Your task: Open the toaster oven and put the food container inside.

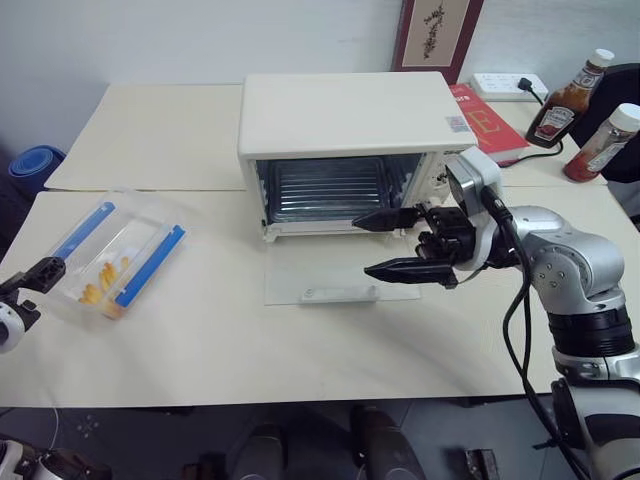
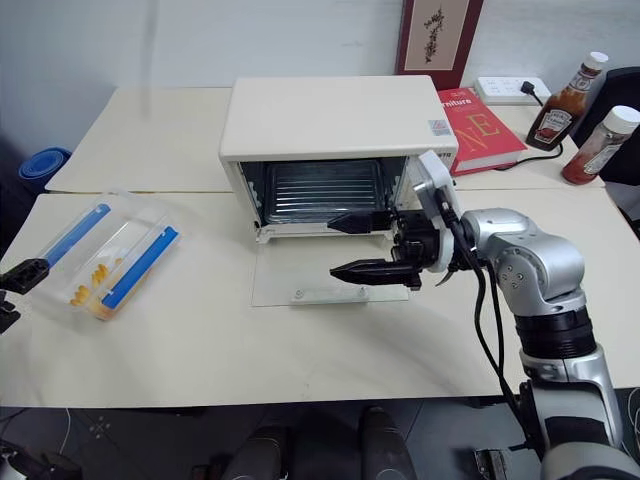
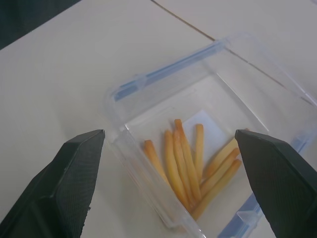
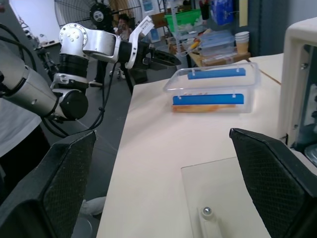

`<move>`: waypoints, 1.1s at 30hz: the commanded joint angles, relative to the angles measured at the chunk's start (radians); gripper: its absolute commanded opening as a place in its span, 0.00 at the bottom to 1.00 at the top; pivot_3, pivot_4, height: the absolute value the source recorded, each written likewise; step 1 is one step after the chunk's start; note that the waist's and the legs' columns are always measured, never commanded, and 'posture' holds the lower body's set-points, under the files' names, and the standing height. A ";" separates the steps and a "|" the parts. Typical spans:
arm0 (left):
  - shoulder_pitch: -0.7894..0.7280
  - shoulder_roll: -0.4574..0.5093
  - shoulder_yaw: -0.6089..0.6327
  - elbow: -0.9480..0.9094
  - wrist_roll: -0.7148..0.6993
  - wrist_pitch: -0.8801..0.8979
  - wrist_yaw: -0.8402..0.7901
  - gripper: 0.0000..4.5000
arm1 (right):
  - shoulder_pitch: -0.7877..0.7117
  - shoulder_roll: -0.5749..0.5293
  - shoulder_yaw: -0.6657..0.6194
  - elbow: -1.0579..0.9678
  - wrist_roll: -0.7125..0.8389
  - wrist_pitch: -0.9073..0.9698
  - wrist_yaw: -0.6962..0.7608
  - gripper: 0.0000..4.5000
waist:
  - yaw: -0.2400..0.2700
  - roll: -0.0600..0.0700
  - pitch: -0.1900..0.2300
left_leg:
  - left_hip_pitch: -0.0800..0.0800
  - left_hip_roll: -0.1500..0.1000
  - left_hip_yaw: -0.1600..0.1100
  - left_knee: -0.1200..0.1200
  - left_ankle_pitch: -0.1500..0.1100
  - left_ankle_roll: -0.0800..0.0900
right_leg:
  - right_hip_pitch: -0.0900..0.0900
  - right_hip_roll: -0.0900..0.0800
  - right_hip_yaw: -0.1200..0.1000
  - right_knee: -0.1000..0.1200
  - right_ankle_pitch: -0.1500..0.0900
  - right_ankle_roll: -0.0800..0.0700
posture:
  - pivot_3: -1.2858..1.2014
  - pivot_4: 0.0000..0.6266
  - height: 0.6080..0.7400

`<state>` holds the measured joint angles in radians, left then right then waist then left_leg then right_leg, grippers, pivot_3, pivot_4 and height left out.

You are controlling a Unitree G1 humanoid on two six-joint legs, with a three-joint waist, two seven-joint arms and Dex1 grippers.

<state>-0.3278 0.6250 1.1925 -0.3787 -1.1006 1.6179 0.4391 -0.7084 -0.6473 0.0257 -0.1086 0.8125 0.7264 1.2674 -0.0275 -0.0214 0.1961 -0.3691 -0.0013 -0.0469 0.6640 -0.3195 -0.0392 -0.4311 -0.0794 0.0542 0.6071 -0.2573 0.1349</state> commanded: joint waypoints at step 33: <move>0.183 0.203 -0.589 0.265 -0.821 -0.829 0.831 1.00 | 0.107 0.010 -0.114 -0.170 0.103 0.049 -0.156 1.00 | 0.000 -0.003 -0.001 | 0.000 0.000 0.001 -0.001 0.001 -0.003 | 0.000 0.001 0.000 0.000 -0.001 -0.001 | 0.52 0.24 1.00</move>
<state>-0.1259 0.8023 0.6039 -0.1400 -1.9473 0.8044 1.2944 -0.6038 -0.6270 -0.0553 -0.2371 0.8906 0.7730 1.1187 -0.0272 -0.0241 0.1949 -0.3685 -0.0013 -0.0457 0.6629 -0.3190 -0.0418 -0.4314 -0.0787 0.0541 0.6068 -0.2580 0.1335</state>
